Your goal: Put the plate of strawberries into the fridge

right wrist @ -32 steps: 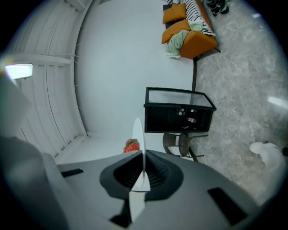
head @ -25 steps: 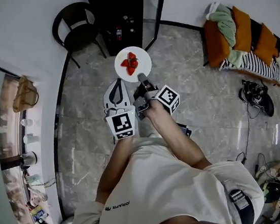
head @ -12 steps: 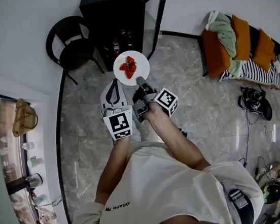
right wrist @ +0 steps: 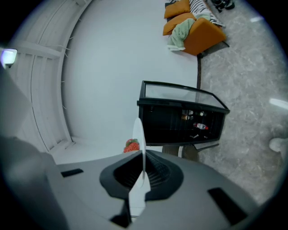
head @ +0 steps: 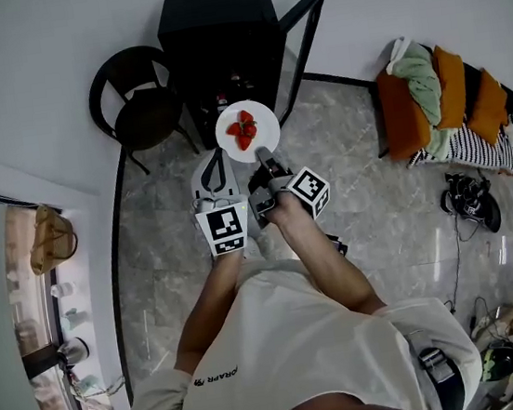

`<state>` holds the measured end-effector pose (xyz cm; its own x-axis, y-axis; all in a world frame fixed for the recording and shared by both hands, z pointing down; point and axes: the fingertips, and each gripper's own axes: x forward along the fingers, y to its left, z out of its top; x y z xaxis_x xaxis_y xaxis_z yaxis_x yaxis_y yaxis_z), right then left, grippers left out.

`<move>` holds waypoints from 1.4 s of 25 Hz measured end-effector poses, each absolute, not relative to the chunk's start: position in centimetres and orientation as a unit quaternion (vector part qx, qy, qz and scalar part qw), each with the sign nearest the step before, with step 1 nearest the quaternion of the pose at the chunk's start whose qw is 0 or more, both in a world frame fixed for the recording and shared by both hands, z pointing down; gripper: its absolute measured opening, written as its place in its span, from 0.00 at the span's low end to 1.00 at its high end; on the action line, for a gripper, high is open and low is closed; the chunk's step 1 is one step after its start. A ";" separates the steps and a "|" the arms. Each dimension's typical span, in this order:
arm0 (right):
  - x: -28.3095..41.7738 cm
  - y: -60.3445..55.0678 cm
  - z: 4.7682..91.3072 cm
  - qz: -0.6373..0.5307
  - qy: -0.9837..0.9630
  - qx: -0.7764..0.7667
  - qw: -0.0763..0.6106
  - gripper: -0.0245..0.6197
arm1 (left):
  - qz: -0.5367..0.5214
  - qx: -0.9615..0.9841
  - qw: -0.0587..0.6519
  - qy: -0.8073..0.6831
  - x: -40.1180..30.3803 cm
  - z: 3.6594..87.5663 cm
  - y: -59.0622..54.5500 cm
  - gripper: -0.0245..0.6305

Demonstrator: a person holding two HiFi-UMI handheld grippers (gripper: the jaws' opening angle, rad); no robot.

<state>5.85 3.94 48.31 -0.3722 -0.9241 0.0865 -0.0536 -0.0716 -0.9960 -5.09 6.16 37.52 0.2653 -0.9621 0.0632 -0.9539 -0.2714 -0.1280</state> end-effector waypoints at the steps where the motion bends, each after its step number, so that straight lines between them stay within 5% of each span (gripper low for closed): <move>1: 5.6 3.2 48.4 -0.596 0.574 -0.427 0.365 0.07 | -0.066 -0.797 0.030 0.600 -5.3 37.7 5.4 0.04; 35: 6.3 -15.5 51.0 -0.615 0.576 -0.424 0.332 0.07 | -0.083 -0.778 0.019 0.622 -4.5 40.1 -13.0 0.04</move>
